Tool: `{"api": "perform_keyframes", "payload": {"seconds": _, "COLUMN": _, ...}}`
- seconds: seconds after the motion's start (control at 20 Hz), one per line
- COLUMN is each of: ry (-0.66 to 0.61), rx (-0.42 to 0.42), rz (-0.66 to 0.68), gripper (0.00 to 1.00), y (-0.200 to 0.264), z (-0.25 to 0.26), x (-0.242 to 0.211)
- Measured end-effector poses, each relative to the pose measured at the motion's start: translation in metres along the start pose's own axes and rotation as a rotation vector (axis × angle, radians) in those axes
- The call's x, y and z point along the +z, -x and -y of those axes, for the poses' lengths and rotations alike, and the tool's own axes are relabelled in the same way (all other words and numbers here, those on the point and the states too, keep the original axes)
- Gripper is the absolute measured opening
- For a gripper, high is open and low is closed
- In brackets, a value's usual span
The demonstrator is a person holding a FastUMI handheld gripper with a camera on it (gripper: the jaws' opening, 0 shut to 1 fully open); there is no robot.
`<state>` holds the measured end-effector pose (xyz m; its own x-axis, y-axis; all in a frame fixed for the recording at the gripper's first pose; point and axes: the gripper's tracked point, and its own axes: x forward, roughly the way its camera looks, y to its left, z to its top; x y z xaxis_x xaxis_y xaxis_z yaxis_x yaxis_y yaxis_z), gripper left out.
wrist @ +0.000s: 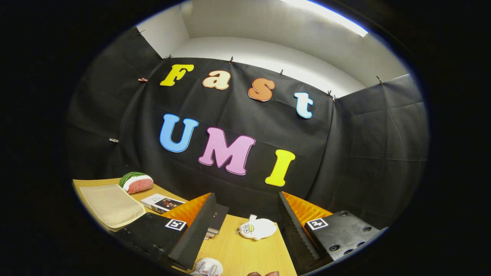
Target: Open the storage box then place both shoes into the box .Put the left shoe in first, then the right shoe, with the right side of both shoes facing outward in a uniform manner.
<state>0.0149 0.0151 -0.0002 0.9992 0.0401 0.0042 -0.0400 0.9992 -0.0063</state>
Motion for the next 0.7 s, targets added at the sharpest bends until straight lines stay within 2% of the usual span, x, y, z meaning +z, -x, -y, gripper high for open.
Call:
{"api": "perform_keyframes", "payload": {"seconds": 0.15, "ry": -0.014, "rx": 0.027, "rz": -0.011, "gripper": 0.97, "y": -0.004, "z": -0.008, "x": -0.005}}
{"api": "perform_keyframes", "payload": {"seconds": 0.3, "ry": -0.064, "rx": 0.102, "rz": -0.018, "gripper": 0.97, "y": -0.004, "z": -0.029, "x": -0.006}}
{"api": "perform_keyframes", "payload": {"seconds": 0.55, "ry": -0.194, "rx": 0.288, "rz": -0.049, "gripper": 0.97, "y": -0.005, "z": -0.079, "x": -0.011}}
{"api": "perform_keyframes", "payload": {"seconds": 0.7, "ry": -0.312, "rx": 0.438, "rz": -0.108, "gripper": 0.97, "y": 0.0, "z": -0.121, "x": -0.018}}
